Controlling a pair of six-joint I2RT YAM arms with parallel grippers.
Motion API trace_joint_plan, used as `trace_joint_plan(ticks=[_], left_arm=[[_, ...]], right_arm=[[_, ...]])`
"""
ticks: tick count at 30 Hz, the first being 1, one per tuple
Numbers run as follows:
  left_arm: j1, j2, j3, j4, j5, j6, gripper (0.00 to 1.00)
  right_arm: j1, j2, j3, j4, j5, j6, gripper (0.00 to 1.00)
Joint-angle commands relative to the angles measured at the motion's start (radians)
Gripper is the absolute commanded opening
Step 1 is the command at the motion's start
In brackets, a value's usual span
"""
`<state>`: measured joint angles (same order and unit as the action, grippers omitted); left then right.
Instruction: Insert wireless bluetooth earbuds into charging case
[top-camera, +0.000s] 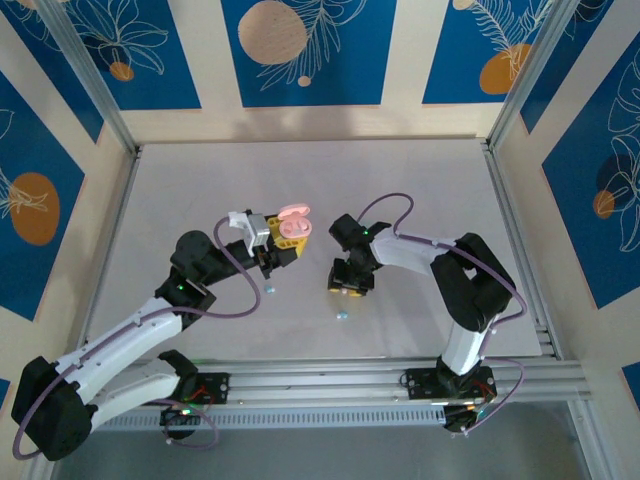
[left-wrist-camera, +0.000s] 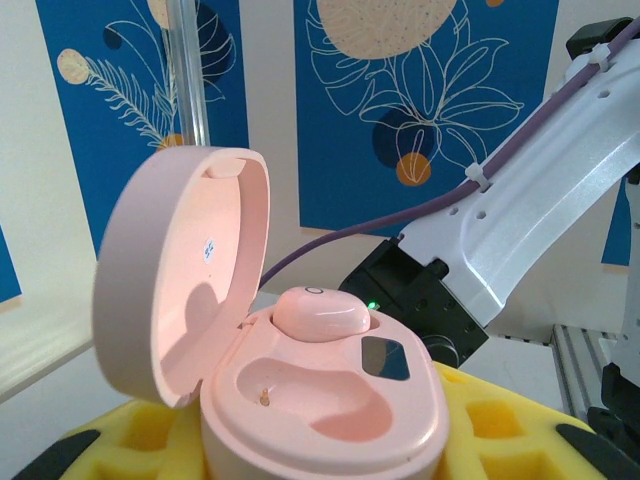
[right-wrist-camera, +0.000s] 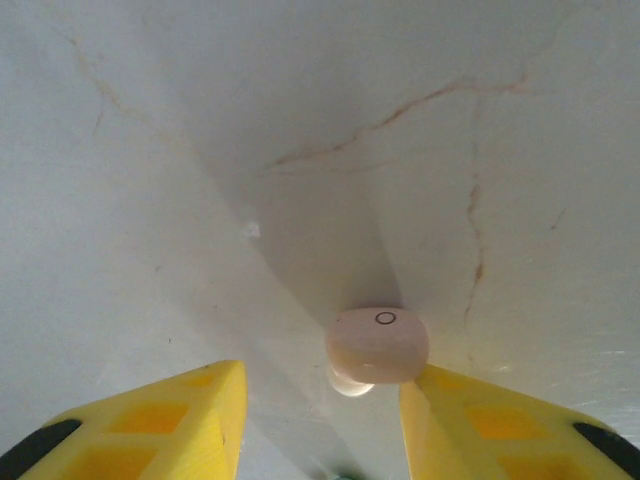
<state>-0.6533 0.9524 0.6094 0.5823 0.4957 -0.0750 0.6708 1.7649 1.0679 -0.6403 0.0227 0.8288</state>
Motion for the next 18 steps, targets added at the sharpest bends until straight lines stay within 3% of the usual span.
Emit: trace_joint_plan(ticks=[1,18], left_arm=[[-0.009,0.002,0.017,0.016,0.009,0.012,0.27],[-0.009,-0.005,0.013,0.004,0.008,0.018,0.27]], right_arm=[[-0.011,0.02,0.042,-0.004,0.025,-0.029,0.46],[-0.004,0.102,0.156,-0.095,0.101,-0.139,0.41]])
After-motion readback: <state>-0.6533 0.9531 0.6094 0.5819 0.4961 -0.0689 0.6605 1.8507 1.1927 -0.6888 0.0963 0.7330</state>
